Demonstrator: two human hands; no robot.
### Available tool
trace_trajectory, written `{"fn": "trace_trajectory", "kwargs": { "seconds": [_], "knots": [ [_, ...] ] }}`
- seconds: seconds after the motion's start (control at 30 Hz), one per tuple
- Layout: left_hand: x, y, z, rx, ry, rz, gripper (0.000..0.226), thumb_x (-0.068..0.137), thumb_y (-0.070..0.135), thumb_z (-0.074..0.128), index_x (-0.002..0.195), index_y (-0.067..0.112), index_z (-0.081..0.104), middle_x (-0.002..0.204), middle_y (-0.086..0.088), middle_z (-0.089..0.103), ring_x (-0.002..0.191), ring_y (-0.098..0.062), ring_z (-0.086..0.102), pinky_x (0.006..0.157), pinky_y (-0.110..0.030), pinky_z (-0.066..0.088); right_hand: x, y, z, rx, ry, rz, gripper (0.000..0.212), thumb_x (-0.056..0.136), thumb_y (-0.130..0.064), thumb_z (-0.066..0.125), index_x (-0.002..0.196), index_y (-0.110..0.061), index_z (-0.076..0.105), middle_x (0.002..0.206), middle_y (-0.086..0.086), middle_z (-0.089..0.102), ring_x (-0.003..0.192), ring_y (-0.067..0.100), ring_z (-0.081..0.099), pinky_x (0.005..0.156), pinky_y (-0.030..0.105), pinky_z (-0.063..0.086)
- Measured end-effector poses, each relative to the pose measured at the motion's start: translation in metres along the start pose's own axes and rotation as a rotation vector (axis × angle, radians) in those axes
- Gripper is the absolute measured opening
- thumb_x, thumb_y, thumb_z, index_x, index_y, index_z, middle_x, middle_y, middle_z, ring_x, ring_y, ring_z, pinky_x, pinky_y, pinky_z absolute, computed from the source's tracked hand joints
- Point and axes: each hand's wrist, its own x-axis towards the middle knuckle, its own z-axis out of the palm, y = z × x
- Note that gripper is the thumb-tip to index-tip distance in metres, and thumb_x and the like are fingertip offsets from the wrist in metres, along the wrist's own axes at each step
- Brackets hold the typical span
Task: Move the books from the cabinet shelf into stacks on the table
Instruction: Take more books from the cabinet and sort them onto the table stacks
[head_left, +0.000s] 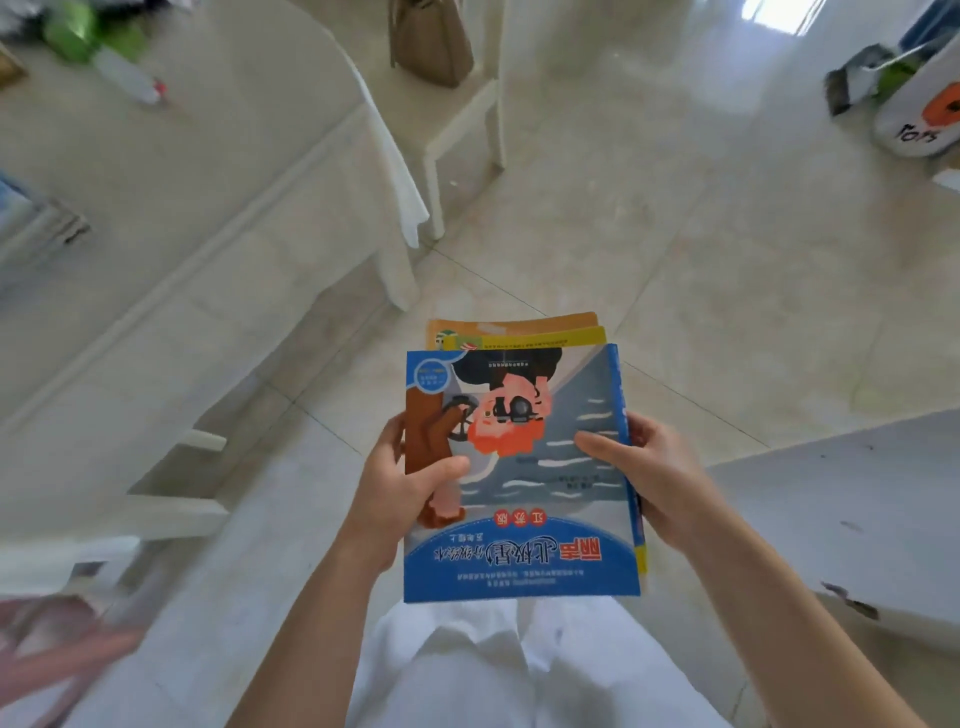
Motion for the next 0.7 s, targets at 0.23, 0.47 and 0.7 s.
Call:
{"fn": "trace_trajectory", "kwargs": {
  "seconds": [0.23,0.47,0.7],
  "knots": [
    [0.024,0.009,-0.078,-0.07,0.215,-0.052,0.044,0.077,0.035,0.078,0.11,0.04,0.049,0.102,0.009,0.069,0.089,-0.02,0.071,0.069,-0.031,0.06,0.041,-0.043,0.095,-0.167,-0.118,-0.1,0.036,0.083,-0.024,0.072,0.116,-0.027,0.057,0.103,-0.003,0.071,0.08,0.02,0.074,0.067,0.043,0.062],
    [0.073,0.032,-0.112,-0.076,0.323,-0.092,0.025,0.082,0.034,0.074,0.102,0.031,0.058,0.092,0.008,0.073,0.08,-0.019,0.073,0.063,-0.026,0.058,0.103,-0.095,0.151,-0.279,-0.264,-0.107,0.04,0.086,-0.021,0.069,0.121,-0.034,0.055,0.102,-0.003,0.071,0.076,0.018,0.074,0.058,0.037,0.061],
    [0.133,0.076,-0.125,-0.163,0.471,-0.115,0.021,0.084,0.035,0.072,0.096,0.033,0.055,0.093,0.009,0.069,0.084,-0.018,0.068,0.063,-0.022,0.053,0.174,-0.169,0.204,-0.497,-0.373,-0.195,0.032,0.089,-0.024,0.066,0.11,-0.042,0.05,0.099,-0.007,0.07,0.074,0.015,0.072,0.056,0.034,0.06]
  ]
}}
